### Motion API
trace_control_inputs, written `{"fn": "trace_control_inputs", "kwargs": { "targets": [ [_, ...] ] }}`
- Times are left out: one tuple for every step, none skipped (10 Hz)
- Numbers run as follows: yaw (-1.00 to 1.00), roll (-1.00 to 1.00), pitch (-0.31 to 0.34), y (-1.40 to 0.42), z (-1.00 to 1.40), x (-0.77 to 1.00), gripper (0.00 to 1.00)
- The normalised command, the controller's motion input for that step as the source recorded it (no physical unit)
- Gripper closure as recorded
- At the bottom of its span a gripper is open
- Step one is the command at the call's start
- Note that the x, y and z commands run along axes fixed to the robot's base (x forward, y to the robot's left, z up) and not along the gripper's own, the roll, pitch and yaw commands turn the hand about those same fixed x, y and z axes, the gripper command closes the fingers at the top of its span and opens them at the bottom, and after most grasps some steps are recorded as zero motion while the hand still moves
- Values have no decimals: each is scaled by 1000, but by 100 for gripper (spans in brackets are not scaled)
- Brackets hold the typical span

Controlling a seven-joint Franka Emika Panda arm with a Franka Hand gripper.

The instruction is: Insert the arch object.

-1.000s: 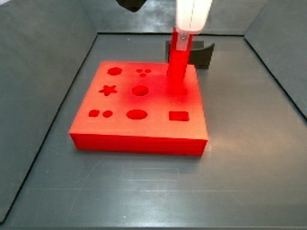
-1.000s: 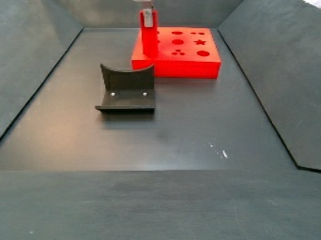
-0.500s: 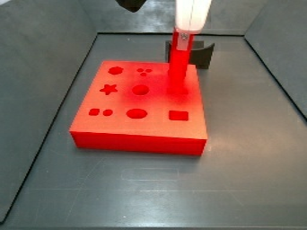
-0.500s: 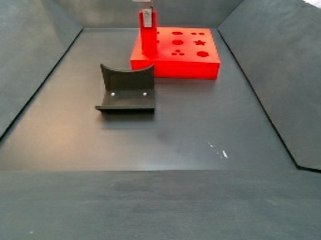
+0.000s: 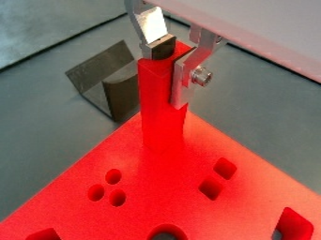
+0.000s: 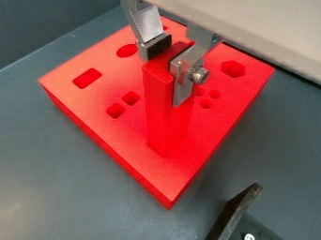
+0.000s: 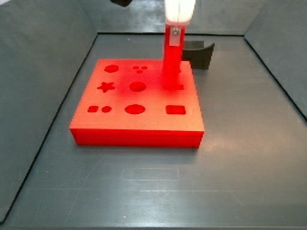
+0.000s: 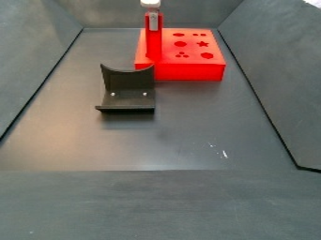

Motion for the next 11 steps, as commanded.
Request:
{"fn": "trace_control_inputs", "kwargs": {
  "targets": [
    [0,10,0,-17,0,0,100],
    [0,0,0,-26,-143,0,100],
    [0,23,34,-49,-391,77,100],
    [0,110,59,-3,-877,37,100],
    [0,47,23,0,-1000,14,100],
    [-17,26,6,0,-1000,69,100],
    [-46,0,60,0,-1000,0,100],
    [-66,0,134,0,-951,-6,100],
    [-69,0,187,0,-843,-17,100],
    [-63,0,234,0,-746,0,100],
    [-60,0,289,-3,-646,0,100]
  ]
}}
